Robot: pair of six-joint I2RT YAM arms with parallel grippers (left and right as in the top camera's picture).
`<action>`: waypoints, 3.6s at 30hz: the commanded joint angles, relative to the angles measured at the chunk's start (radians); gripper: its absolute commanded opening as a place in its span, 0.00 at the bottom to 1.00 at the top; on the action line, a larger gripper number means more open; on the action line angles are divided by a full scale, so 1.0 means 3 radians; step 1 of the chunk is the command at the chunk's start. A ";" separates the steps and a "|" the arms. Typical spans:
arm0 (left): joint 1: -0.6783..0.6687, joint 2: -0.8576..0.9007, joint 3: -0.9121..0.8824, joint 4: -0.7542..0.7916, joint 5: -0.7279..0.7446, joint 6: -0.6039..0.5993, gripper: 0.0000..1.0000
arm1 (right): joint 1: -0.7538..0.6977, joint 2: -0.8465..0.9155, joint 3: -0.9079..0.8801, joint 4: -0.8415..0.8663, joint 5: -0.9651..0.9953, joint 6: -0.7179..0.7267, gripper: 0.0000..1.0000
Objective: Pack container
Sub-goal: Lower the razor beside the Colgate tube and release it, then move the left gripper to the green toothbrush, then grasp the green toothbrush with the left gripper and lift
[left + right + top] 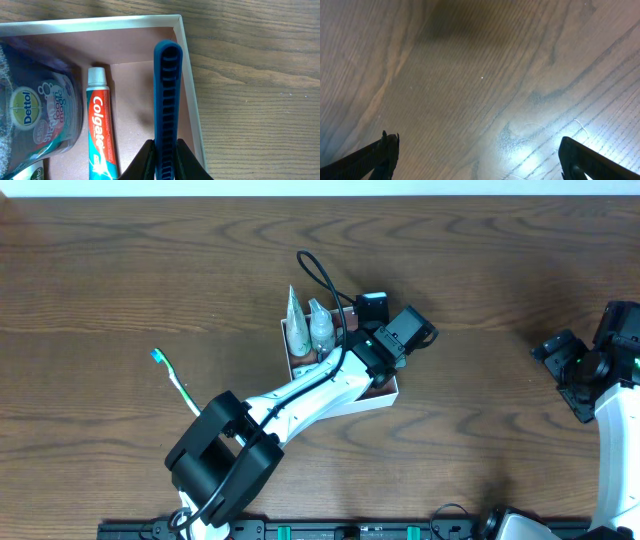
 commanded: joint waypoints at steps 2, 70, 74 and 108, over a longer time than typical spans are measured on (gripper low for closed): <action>0.0018 0.0045 0.0020 0.0005 -0.0033 0.0009 0.14 | -0.0014 0.0004 0.0028 -0.0004 0.0023 -0.0039 0.99; 0.2935 -0.1560 -0.1611 -0.1289 0.0422 0.0515 0.47 | -0.0014 0.0004 0.0028 -0.0004 0.0023 -0.0039 0.99; 0.2935 -0.1397 -0.1787 -0.1101 0.0423 0.0516 0.47 | -0.0014 0.0004 0.0028 -0.0004 0.0023 -0.0039 0.99; 0.3129 -0.1275 -0.2237 -0.0134 0.0462 0.1138 0.47 | -0.0014 0.0004 0.0028 -0.0004 0.0023 -0.0039 0.99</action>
